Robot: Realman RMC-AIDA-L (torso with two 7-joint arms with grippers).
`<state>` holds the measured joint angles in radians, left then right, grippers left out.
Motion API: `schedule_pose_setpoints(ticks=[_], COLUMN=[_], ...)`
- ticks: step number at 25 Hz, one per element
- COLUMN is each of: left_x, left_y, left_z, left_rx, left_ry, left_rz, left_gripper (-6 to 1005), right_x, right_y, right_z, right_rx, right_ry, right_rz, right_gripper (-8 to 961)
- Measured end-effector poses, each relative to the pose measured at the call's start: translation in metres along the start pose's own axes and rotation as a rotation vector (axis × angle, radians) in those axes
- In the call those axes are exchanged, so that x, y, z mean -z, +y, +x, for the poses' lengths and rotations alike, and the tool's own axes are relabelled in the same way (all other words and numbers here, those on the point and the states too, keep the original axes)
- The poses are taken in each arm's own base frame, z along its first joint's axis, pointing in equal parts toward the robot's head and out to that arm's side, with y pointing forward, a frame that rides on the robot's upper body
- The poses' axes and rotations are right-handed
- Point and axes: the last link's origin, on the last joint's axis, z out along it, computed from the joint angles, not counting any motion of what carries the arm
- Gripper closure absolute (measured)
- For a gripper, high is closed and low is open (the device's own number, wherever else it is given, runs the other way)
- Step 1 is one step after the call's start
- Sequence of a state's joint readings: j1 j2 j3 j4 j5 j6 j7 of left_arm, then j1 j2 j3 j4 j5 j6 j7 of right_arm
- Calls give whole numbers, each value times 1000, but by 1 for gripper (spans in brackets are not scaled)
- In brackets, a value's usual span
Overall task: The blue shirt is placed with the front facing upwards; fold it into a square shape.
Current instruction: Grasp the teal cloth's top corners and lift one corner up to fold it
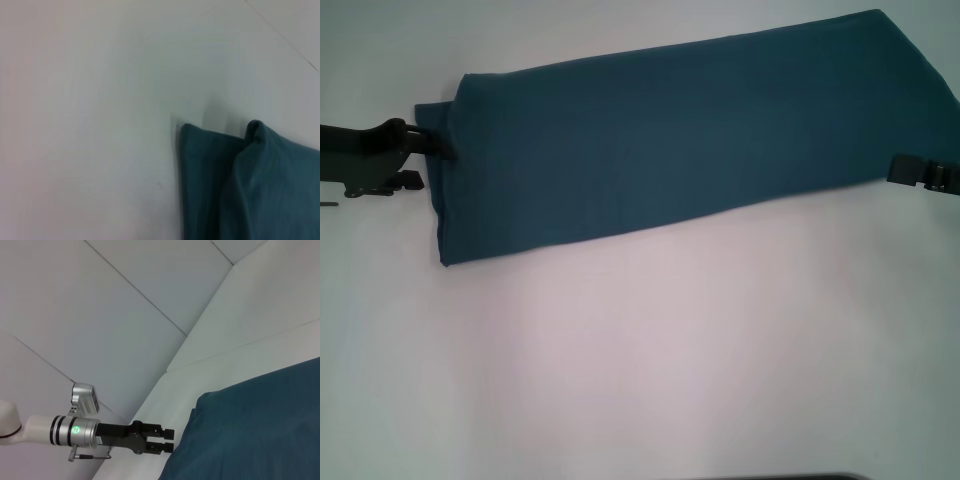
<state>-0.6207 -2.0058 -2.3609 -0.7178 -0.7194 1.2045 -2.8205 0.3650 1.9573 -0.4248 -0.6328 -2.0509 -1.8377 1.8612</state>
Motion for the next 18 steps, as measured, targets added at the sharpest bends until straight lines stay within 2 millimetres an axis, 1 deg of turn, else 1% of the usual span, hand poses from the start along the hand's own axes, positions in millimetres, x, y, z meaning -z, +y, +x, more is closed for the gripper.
schedule_pose_setpoints(ticks=[8, 18], left_x=[-2, -8], left_y=[-2, 3], left_z=[-1, -4], left_rx=[-4, -8], left_ry=[5, -10], left_rz=[16, 13], left_gripper=[352, 353], right_x=[0, 2], right_y=[0, 0], right_z=[0, 2], right_rx=[0, -4], right_ry=[0, -1], right_rz=[1, 4], right_gripper=[28, 29])
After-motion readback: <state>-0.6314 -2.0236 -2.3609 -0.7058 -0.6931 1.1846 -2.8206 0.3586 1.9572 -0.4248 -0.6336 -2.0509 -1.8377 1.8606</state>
